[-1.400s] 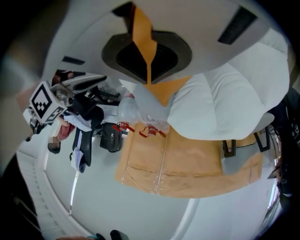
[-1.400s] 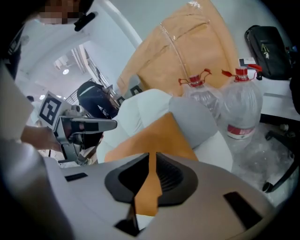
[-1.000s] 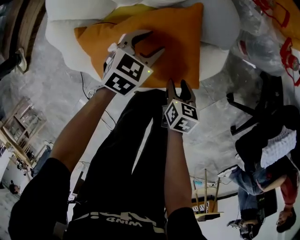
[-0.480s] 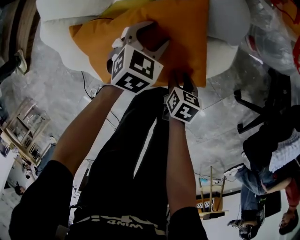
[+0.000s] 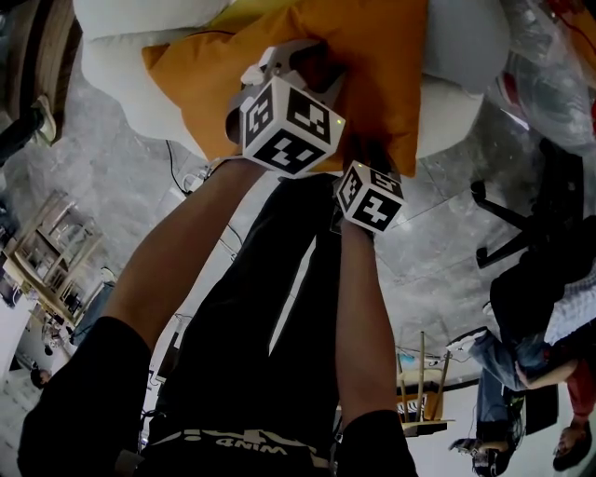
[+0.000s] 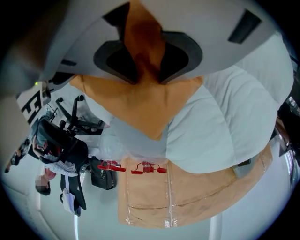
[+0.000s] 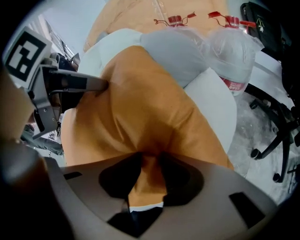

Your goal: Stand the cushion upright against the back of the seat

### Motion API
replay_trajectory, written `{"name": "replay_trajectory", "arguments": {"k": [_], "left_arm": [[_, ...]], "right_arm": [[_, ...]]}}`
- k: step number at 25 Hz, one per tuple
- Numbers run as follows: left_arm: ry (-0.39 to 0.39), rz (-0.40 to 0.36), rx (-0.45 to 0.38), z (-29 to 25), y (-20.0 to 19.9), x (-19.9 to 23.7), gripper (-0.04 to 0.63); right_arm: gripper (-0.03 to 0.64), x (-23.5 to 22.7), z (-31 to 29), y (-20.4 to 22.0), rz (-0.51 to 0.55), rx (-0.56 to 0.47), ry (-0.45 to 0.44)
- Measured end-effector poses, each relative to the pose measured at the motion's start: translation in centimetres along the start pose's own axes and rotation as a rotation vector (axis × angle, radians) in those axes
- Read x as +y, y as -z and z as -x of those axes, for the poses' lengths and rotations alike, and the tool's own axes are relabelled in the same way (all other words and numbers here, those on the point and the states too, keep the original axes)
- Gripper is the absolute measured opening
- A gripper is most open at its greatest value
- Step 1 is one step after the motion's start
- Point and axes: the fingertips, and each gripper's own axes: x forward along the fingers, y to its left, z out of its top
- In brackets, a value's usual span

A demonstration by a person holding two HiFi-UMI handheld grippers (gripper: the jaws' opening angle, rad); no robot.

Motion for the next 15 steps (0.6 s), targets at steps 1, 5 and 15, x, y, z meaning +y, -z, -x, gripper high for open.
{"name": "replay_trajectory", "arguments": {"k": [1,5,15], "left_arm": [[0.011,0.014,0.002,0.0,0.0,0.0,0.157],[0.083,0.102,-0.010,0.4,0.2,-0.4,0.033],[0.135,0.160,-0.053,2.3,-0.1,-0.7,0.014]], "right_arm": [[0.140,0.0,0.0,0.0,0.003,-0.003,0.002],[0.043,0.4,0.2,-0.1,-0.007,-0.031,-0.010],[0.029,0.9,1.9,0.1,-0.021,-0.103,-0.044]]}}
